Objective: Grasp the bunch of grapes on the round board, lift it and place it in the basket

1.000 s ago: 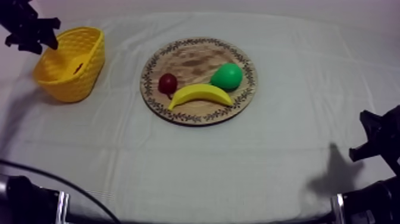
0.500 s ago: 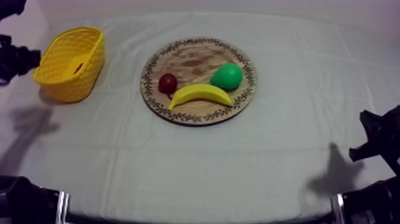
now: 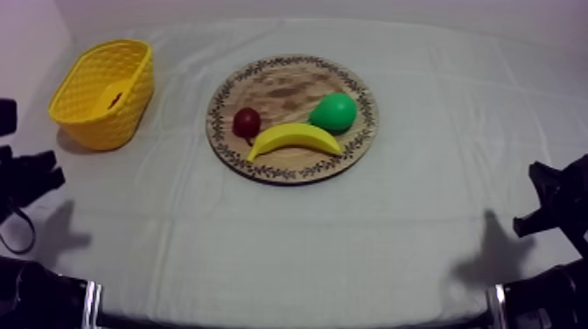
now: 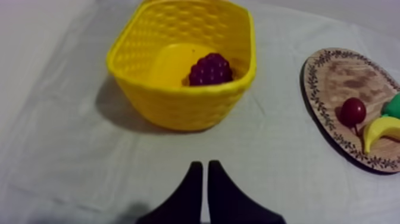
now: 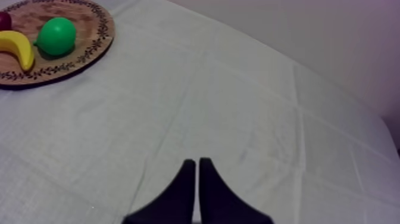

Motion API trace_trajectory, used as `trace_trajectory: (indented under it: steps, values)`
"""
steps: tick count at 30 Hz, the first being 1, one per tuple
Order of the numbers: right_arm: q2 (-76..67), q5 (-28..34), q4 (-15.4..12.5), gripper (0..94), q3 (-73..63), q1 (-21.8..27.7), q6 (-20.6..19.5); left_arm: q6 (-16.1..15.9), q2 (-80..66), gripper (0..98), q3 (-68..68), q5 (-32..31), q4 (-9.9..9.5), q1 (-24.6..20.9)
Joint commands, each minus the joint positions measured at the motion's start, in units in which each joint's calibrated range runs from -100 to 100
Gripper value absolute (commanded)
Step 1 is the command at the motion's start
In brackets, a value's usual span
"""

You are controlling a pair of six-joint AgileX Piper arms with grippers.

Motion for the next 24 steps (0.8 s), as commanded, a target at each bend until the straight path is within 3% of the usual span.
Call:
trace_trajectory:
  steps: [1, 6, 15, 24]
  values:
    - [0.0, 0.0, 0.0, 0.3, 0.0, 0.0, 0.0, -0.5, -6.3, 0.2, 3.6, 0.5, 0.21, 0.0]
    - [0.0, 0.0, 0.0, 0.3, 0.0, -0.2, 0.0, -1.7, -10.5, 0.1, 6.0, -1.0, 0.50, 0.3]
    - [0.0, 0.0, 0.0, 0.3, 0.0, -0.2, 0.0, 6.1, -18.7, 0.1, 8.5, -3.7, -1.81, 0.4]
    - [0.0, 0.0, 0.0, 0.3, 0.0, -0.3, 0.0, 7.9, -21.1, 0.1, 9.9, -6.6, -2.57, 0.9]
